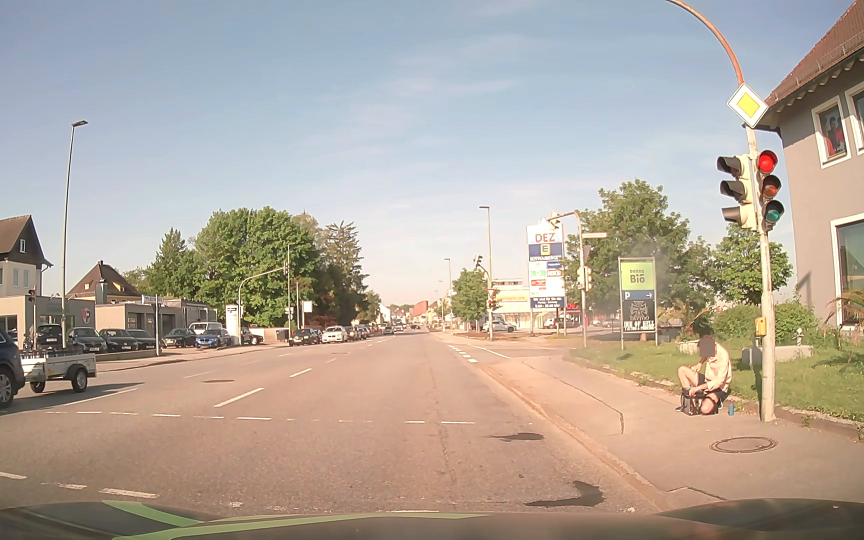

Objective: Follow the waypoints while adhering to traffic rules and regulations

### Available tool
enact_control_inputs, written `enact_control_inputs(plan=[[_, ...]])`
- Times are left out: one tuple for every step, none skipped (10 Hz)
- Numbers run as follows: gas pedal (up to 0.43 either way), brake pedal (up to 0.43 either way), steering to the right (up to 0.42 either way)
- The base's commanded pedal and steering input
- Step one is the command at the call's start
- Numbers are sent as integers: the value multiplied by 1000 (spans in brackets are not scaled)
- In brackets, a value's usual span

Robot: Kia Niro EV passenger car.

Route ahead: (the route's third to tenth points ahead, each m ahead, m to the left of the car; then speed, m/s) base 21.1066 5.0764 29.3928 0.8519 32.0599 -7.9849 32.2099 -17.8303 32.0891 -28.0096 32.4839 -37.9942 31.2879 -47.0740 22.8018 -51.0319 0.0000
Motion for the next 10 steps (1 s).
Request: enact_control_inputs(plan=[[0, 91, 0], [0, 98, 0], [0, 104, 0], [0, 110, 0], [0, 110, 0], [0, 110, 0], [0, 110, 0], [0, 116, 0], [0, 116, 0], [0, 122, 0]])
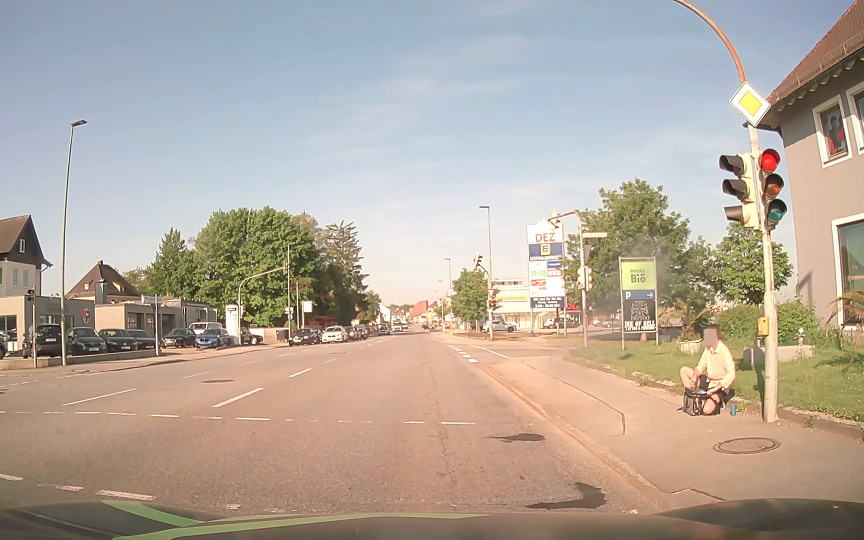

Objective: Follow the waypoints while adhering to traffic rules and regulations

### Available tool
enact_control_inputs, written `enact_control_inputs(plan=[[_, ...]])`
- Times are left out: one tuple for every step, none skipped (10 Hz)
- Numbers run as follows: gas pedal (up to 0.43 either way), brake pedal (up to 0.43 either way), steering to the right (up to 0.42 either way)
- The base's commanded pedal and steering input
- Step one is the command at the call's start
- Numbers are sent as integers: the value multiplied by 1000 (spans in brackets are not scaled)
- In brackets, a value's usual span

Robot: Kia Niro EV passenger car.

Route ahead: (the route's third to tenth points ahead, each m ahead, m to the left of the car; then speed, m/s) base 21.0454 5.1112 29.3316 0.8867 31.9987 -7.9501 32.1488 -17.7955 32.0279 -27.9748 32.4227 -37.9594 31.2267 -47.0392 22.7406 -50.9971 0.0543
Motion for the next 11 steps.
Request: enact_control_inputs(plan=[[0, 128, 0], [0, 128, 0], [0, 128, 0], [0, 134, 0], [0, 134, 0], [0, 128, 0], [0, 128, 0], [0, 134, 0], [0, 128, 0], [0, 128, 0], [0, 128, 0]])
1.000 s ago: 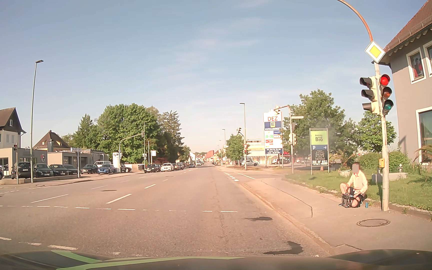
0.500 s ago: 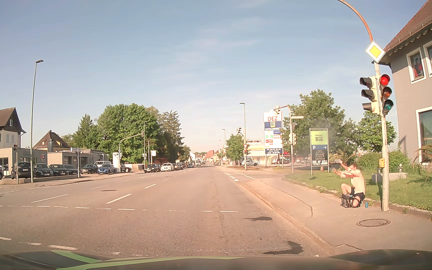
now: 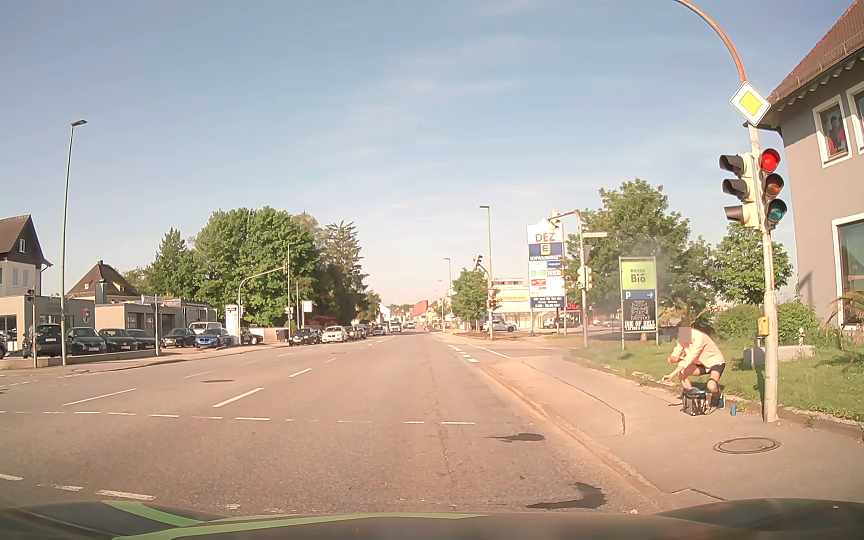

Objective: Follow the waypoints while adhering to traffic rules and regulations

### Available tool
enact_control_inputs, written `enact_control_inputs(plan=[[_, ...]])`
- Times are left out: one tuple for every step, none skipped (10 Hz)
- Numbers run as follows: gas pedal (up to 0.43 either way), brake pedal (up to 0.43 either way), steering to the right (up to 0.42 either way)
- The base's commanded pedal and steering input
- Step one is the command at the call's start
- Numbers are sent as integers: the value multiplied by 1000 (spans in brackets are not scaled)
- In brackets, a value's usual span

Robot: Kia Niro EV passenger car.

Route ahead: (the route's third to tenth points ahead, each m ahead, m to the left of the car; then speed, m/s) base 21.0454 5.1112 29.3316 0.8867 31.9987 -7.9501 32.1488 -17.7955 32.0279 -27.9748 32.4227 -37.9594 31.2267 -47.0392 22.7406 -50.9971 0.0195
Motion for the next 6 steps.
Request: enact_control_inputs(plan=[[0, 134, 0], [0, 128, 0], [0, 128, 0], [0, 134, 0], [0, 128, 0], [0, 128, 0]])
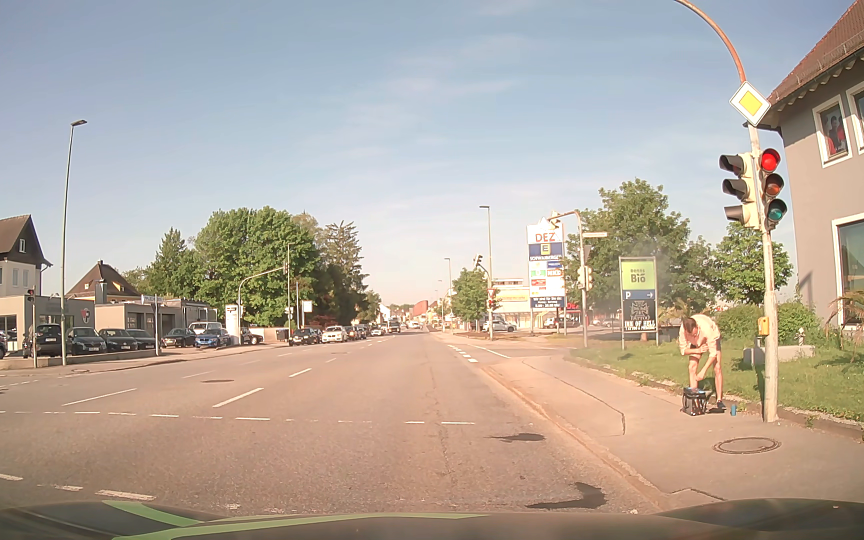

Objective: Follow the waypoints while adhering to traffic rules and regulations

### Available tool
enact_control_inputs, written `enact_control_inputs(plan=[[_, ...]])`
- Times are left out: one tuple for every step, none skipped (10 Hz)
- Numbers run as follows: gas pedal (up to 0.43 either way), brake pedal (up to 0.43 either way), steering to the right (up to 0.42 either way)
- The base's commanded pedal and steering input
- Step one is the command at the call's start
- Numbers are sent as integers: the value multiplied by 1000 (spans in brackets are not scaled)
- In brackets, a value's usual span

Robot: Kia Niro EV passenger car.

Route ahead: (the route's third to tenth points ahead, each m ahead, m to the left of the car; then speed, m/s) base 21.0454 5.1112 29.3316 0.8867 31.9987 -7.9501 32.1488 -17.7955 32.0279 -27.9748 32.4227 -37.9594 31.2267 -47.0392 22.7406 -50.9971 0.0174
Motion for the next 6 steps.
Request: enact_control_inputs(plan=[[0, 128, 0], [0, 128, 0], [0, 128, 0], [0, 134, 0], [0, 128, 0], [0, 128, 0]])
